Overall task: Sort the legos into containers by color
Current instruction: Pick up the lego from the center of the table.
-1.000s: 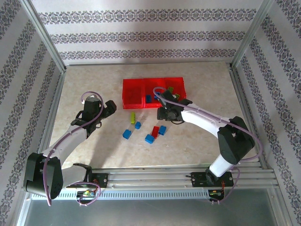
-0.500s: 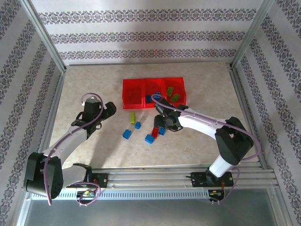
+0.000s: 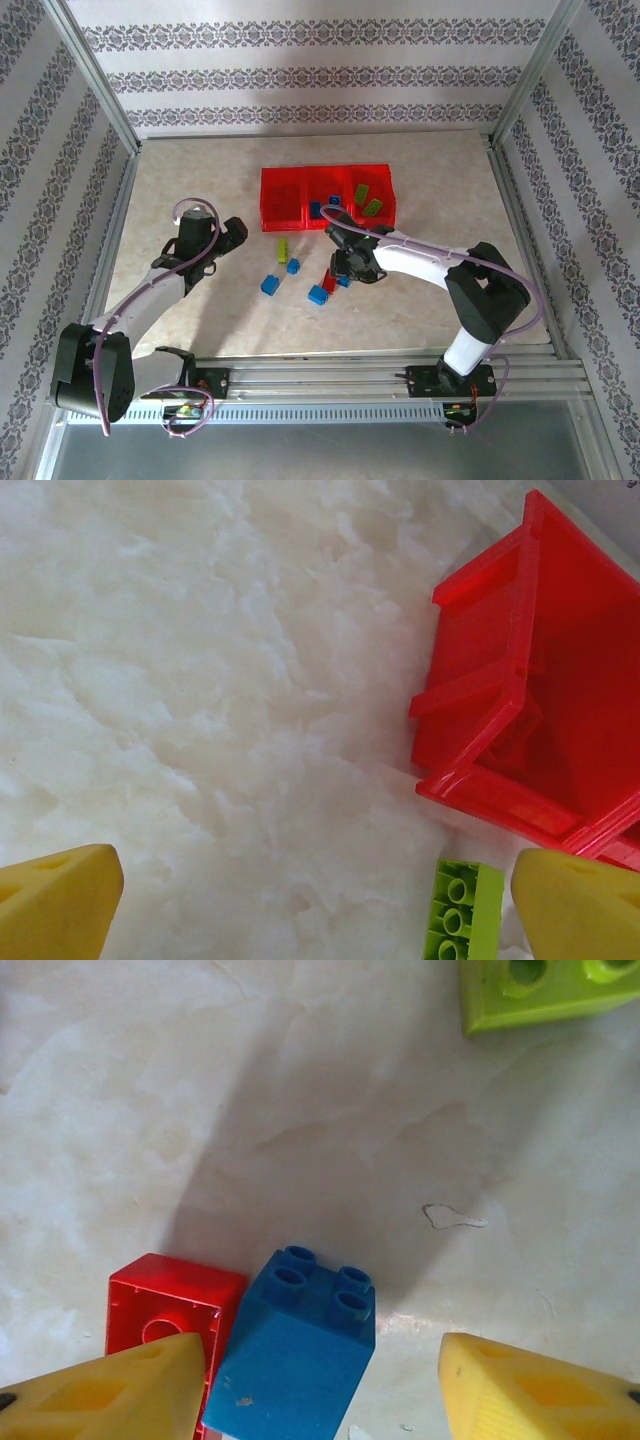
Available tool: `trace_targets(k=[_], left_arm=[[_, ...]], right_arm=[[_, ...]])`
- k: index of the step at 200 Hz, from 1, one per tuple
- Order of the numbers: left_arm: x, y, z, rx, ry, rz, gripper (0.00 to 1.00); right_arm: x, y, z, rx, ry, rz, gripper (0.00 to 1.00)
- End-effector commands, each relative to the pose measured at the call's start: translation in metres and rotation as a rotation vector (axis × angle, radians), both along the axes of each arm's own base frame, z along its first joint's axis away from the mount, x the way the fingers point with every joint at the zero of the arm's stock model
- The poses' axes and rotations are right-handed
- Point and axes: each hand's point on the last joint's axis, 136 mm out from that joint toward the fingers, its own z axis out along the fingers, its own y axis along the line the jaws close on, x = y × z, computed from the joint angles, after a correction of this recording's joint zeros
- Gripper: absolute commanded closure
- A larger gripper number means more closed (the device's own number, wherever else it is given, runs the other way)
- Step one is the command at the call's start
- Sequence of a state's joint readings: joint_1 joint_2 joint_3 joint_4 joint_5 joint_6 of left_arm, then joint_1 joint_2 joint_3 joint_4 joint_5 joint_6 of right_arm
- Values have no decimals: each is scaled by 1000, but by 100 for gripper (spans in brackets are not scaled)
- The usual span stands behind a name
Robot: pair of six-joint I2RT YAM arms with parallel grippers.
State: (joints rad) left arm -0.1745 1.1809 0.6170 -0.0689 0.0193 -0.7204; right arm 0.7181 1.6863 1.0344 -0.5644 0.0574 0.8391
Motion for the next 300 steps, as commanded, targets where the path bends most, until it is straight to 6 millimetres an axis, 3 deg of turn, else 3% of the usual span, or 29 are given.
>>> trace_targets(k=[1,114,229,265,300], left_arm=[[2,5,-3,-15,-5,26,0],[3,4,-3,-20,-6,24,0],[1,4,-4,-20,-4,26,0],[2,4,-2,-20,-8,26,0],[5,4,-1,-16,-9,27,0]], right_arm=[[-9,-2,-9,-13,33,-1,40],[-15,-16,-12,-29,41,-19,51],[-14,-12,-19,-27,55,-10,61],[-6,-8,-8,-23,25,10,65],[14,0,15,-33,-47,53,67]])
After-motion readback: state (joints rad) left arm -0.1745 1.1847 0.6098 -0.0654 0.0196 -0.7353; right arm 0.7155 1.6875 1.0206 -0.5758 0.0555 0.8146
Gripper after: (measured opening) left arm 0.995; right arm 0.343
